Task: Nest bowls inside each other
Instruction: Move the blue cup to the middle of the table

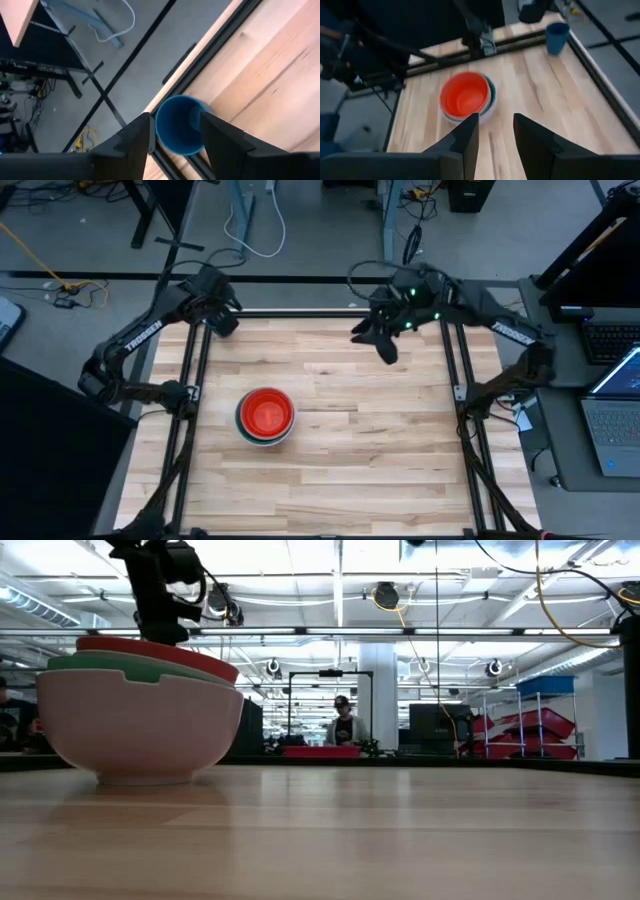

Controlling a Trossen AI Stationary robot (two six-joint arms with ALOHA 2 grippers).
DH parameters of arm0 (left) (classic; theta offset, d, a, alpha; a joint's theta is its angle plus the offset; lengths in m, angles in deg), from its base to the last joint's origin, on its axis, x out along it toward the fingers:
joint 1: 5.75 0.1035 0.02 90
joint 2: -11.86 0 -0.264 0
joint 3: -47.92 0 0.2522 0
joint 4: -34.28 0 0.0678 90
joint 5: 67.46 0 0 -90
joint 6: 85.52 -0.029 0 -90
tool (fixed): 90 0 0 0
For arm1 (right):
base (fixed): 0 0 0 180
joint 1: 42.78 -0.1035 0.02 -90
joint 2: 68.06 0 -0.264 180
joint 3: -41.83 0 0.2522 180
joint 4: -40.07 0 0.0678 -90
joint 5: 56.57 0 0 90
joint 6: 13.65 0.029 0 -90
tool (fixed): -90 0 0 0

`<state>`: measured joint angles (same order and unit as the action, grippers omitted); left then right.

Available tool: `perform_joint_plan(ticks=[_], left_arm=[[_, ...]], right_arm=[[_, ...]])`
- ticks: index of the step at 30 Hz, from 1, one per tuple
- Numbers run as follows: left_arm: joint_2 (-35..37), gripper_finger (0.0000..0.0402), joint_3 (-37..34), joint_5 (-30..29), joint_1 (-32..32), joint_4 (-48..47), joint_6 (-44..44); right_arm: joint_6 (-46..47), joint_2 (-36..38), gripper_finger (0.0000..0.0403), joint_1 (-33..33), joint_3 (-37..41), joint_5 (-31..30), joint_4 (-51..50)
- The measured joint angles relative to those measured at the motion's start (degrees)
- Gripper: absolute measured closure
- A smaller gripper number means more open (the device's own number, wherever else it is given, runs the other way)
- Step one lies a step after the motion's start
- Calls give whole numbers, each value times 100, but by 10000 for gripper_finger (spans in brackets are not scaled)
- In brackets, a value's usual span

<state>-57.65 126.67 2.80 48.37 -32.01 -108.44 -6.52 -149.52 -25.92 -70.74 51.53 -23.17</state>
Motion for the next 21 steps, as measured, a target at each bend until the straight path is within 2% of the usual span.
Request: perform_joint_plan(ticks=[8, 14, 21], left_arm=[[224, 262, 0, 150, -1, 182, -9], [217, 263, 0, 69, 100, 144, -30], [-66, 263, 59, 30, 246, -359, 290]], right_arm=[[766, 1000, 296, -8, 2305, -17, 1619], [1075, 1785, 296, -6, 3476, -235, 2378], [1245, 2559, 296, -11, 4641, -320, 3006]])
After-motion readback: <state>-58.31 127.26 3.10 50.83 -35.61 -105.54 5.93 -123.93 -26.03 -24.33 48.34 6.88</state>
